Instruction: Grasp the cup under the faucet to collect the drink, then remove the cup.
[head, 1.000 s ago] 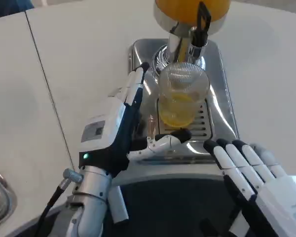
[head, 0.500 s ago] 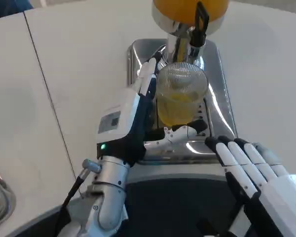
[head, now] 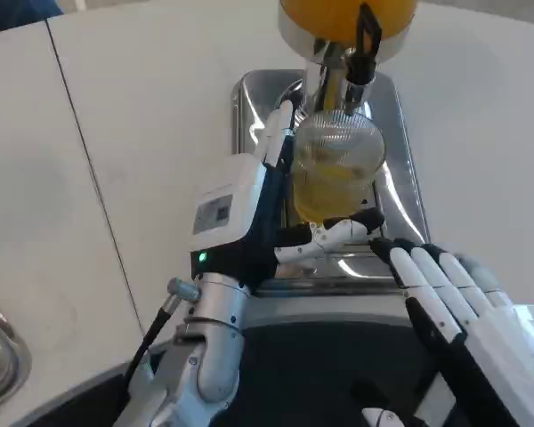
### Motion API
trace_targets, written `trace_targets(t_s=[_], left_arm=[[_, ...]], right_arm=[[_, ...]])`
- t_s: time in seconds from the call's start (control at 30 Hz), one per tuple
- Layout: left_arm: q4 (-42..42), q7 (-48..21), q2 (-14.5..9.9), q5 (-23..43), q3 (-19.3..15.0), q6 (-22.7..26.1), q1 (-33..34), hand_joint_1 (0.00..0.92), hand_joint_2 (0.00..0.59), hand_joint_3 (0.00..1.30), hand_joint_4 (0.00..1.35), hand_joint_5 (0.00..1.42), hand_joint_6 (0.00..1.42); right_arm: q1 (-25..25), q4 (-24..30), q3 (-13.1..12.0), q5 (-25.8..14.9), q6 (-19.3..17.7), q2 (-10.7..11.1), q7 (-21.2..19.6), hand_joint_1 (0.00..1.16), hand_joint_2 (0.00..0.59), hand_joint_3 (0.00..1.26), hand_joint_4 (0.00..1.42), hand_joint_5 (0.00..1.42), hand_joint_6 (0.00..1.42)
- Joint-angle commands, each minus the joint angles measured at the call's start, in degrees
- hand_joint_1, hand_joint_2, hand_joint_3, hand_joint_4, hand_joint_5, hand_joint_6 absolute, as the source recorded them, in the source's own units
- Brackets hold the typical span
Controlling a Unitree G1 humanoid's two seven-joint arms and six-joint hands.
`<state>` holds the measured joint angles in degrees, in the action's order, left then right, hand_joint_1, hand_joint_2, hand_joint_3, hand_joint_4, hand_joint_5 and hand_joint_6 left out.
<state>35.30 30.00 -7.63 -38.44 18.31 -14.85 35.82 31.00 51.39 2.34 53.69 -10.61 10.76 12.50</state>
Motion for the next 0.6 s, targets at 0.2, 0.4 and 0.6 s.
trace_targets(t_s=[0.2, 0.4, 0.6], left_arm=[[2.58, 3.16, 2.23, -1.19, 2.16, 0.5, 1.38, 0.327, 0.044, 0.05, 0.1, 0.39, 0.38], [2.93, 7.69, 4.96, -2.9, 3.27, 4.84, 2.25, 0.345, 0.052, 0.21, 0.28, 0.65, 0.79], [3.9, 9.5, 7.55, -3.8, 4.58, 8.54, 3.41, 0.345, 0.053, 0.28, 0.36, 0.74, 0.93]], right_arm=[[0.39, 1.33, -0.77, -1.77, 1.74, -0.33, 1.25, 0.36, 0.431, 0.0, 0.0, 0.0, 0.0], [1.16, 3.23, -1.63, -3.17, 3.02, -0.39, 2.88, 0.36, 0.431, 0.0, 0.0, 0.0, 0.0], [2.83, 4.86, -3.37, -4.79, 3.35, -0.53, 3.17, 0.35, 0.436, 0.0, 0.0, 0.0, 0.0]])
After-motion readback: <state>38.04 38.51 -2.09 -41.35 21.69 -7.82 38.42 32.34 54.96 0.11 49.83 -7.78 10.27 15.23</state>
